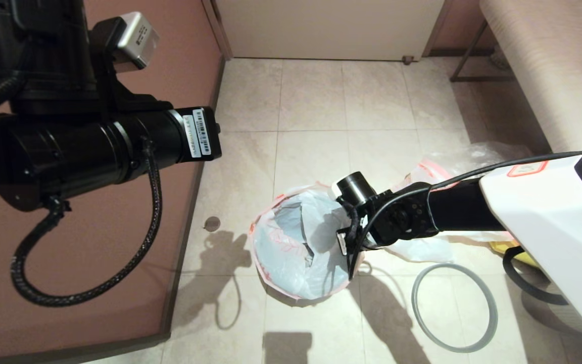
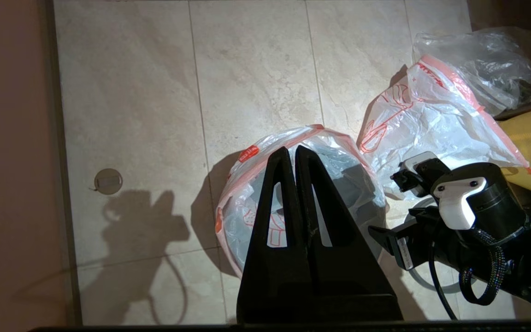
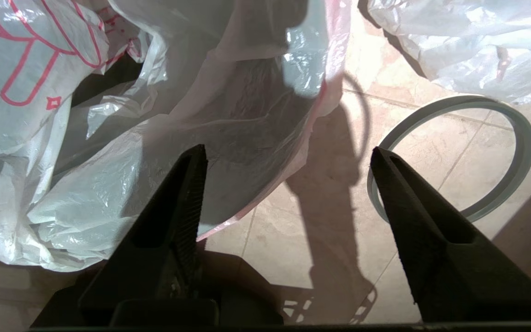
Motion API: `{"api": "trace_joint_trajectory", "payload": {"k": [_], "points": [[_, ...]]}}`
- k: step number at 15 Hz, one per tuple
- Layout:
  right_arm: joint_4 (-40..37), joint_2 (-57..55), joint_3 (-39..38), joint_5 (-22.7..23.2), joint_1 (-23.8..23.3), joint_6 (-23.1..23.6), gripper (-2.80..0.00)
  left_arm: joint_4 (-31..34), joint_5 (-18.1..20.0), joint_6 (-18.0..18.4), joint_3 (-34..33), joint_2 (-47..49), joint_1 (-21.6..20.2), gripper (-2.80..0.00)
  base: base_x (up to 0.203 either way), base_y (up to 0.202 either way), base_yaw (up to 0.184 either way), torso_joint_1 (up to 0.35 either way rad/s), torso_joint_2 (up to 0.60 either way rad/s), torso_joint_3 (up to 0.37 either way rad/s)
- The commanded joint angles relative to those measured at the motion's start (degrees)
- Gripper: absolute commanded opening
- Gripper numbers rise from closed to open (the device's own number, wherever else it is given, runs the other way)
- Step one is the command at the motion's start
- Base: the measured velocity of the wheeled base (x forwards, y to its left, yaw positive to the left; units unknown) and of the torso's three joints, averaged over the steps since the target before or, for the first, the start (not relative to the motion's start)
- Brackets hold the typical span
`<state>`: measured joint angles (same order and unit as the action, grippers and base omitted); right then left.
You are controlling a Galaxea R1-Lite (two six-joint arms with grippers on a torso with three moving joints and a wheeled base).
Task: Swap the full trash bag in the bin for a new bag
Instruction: Put the new garbage bag on the trash can
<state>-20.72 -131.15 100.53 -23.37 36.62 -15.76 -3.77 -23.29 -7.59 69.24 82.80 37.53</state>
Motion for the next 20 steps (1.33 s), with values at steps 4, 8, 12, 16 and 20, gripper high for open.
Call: {"api": "trace_joint_trajectory", "payload": {"k": [4, 8, 12, 16, 20], "points": [[-0.11, -6.72, 3.41, 1.93, -2.99, -0.22, -2.80, -0.10, -0.18, -0.13, -0.07, 0.61, 0.08, -2.80, 0.000, 0.000, 0.000, 0.000, 0.00, 0.000], [-0.12, -9.18, 6.23, 3.94, -2.86, -0.15, -2.80, -0.19, -0.26, -0.12, -0.02, 0.78, -0.01, -2.80, 0.000, 0.000, 0.000, 0.000, 0.00, 0.000], [-0.72, -6.94, 5.32, 3.74, -2.88, -1.35, -2.80, -0.04, -0.26, -0.13, -0.07, 0.70, 0.15, -2.80, 0.000, 0.000, 0.000, 0.000, 0.00, 0.000], [-0.94, -1.66, -2.70, 1.32, -6.33, -2.52, -2.80, -0.10, -0.35, -0.05, -0.45, 0.43, 1.40, -2.80, 0.000, 0.000, 0.000, 0.000, 0.00, 0.000], [-0.16, 2.36, -10.71, 2.36, -11.73, -2.57, -2.80, -0.10, -0.35, -0.05, -0.69, 0.61, 2.28, -2.80, 0.000, 0.000, 0.000, 0.000, 0.00, 0.000]]}}
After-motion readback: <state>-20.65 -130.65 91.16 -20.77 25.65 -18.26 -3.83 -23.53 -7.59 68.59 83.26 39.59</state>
